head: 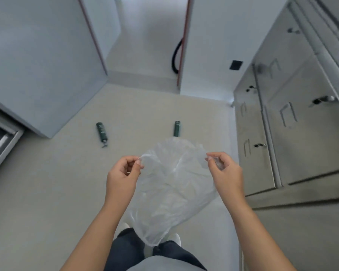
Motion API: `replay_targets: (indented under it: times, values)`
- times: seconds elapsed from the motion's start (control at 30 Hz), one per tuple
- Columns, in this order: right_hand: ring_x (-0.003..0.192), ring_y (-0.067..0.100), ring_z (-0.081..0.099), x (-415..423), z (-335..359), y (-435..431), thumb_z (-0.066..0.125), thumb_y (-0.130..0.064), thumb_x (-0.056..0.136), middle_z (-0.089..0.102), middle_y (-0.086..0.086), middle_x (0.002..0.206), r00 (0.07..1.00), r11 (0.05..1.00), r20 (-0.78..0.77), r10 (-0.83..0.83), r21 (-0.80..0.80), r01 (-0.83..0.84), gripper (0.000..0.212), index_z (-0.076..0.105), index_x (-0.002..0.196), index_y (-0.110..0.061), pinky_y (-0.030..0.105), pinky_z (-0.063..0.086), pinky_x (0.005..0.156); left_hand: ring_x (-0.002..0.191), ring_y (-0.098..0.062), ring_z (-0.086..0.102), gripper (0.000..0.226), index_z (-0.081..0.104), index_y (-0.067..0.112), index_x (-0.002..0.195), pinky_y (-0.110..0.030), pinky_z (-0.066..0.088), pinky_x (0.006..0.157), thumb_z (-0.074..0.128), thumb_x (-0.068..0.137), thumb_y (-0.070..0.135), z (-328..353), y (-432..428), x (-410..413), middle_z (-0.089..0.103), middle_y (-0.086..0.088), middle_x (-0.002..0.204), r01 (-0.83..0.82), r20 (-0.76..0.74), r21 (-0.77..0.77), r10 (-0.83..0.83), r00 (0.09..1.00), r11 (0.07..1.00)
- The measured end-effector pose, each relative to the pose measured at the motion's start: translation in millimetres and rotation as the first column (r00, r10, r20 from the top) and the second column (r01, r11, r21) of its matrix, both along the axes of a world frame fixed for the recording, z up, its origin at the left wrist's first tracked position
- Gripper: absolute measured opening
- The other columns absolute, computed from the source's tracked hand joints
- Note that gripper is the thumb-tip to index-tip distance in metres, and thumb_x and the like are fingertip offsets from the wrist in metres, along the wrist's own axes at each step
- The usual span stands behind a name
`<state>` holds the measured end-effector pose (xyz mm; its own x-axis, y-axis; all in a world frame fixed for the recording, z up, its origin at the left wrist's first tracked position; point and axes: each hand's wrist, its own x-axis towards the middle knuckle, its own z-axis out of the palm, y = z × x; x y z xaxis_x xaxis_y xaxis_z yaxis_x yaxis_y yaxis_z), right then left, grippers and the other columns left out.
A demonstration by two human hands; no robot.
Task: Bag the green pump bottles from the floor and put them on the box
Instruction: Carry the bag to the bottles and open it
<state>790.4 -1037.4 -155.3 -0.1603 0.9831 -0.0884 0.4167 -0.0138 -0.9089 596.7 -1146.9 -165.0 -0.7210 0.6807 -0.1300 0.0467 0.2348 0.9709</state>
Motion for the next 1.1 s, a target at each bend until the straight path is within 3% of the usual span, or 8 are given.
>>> replay_targets:
  times: [0.1, 0.33, 0.5, 0.57, 0.63, 0.87, 1.0, 1.1]
  values:
    - [0.09, 0.006, 0.063, -33, 4, 10, 0.057, -0.015, 0.085, 0.068, -0.01, 0.087, 0.997, 0.997, 0.001, 0.076, 0.003, -0.076, 0.024, 0.059, 0.075, -0.036, 0.01, 0.045, 0.072, 0.068, -0.012, 0.057, 0.018, 0.06, 0.026, 0.079, -0.015, 0.048, 0.065, 0.056, 0.088, 0.011, 0, -5, -23, 0.065, 0.004, 0.074, -0.093, 0.015, 0.003, 0.093, 0.996, 0.996]
    - [0.091, 0.009, 0.063, -139, -1, 8, 0.056, -0.013, 0.086, 0.067, -0.009, 0.086, 0.981, 0.981, 0.027, 0.191, -0.012, -0.191, 0.024, 0.059, 0.075, -0.034, 0.021, 0.045, 0.079, 0.069, -0.017, 0.056, 0.021, 0.06, 0.026, 0.076, -0.03, 0.048, 0.072, 0.057, 0.087, 0.009, -8, -25, -107, 0.064, 0.002, 0.074, -0.215, 0.058, 0.007, 0.215, 0.975, 0.977]
    - [0.091, 0.012, 0.064, -234, -5, -3, 0.057, -0.011, 0.085, 0.068, -0.003, 0.086, 0.984, 0.985, 0.043, 0.17, 0.001, -0.171, 0.014, 0.064, 0.083, -0.022, 0.024, 0.047, 0.08, 0.067, -0.014, 0.056, 0.022, 0.061, 0.027, 0.075, -0.026, 0.046, 0.07, 0.058, 0.086, 0.008, -8, -40, -202, 0.064, 0.001, 0.073, -0.212, 0.066, -0.017, 0.213, 0.975, 0.977]
    - [0.091, 0.013, 0.064, -316, -8, -13, 0.057, -0.011, 0.085, 0.067, -0.004, 0.086, 0.994, 0.994, 0.043, 0.105, 0.008, -0.105, 0.018, 0.062, 0.08, -0.027, 0.027, 0.049, 0.083, 0.068, -0.014, 0.055, 0.022, 0.061, 0.027, 0.074, -0.027, 0.046, 0.07, 0.058, 0.086, 0.009, -7, -47, -296, 0.064, 0.001, 0.073, -0.164, 0.045, -0.044, 0.166, 0.985, 0.985]
    - [0.092, 0.015, 0.065, -352, -4, -15, 0.057, -0.011, 0.085, 0.067, -0.004, 0.085, 0.998, 0.998, 0.01, 0.067, 0.013, -0.067, 0.026, 0.06, 0.076, -0.034, 0.03, 0.049, 0.085, 0.069, -0.013, 0.054, 0.021, 0.061, 0.026, 0.073, -0.028, 0.045, 0.07, 0.058, 0.086, 0.01, -8, -46, -339, 0.063, 0.002, 0.073, -0.113, 0.02, -0.053, 0.115, 0.993, 0.992]
    - [0.09, 0.01, 0.064, -389, -3, -9, 0.056, -0.009, 0.085, 0.067, -0.008, 0.082, 0.999, 0.999, -0.007, 0.036, -0.006, -0.036, 0.02, 0.062, 0.08, -0.027, 0.024, 0.047, 0.083, 0.061, -0.001, 0.052, 0.022, 0.059, 0.028, 0.074, -0.015, 0.044, 0.065, 0.057, 0.087, 0.01, -6, -28, -378, 0.062, 0.003, 0.072, -0.097, 0.013, -0.035, 0.097, 0.995, 0.995]
    - [0.089, 0.009, 0.063, -433, -7, 10, 0.056, -0.01, 0.085, 0.069, -0.004, 0.085, 1.0, 1.0, 0.005, 0.009, -0.009, -0.009, 0.013, 0.064, 0.086, -0.02, 0.021, 0.045, 0.081, 0.07, -0.011, 0.055, 0.019, 0.06, 0.028, 0.077, -0.02, 0.045, 0.069, 0.057, 0.087, 0.011, -13, -2, -420, 0.063, 0.001, 0.076, -0.044, 0.008, -0.043, 0.045, 0.999, 0.998]
    - [0.09, 0.01, 0.064, -462, -16, 31, 0.056, -0.01, 0.086, 0.069, -0.004, 0.084, 1.0, 1.0, 0.012, 0.014, -0.028, -0.014, 0.013, 0.063, 0.085, -0.022, 0.021, 0.046, 0.079, 0.071, -0.01, 0.057, 0.018, 0.06, 0.028, 0.078, -0.01, 0.044, 0.066, 0.057, 0.087, 0.013, -19, 21, -447, 0.064, 0.004, 0.075, -0.032, -0.007, -0.048, 0.031, 0.999, 0.998]
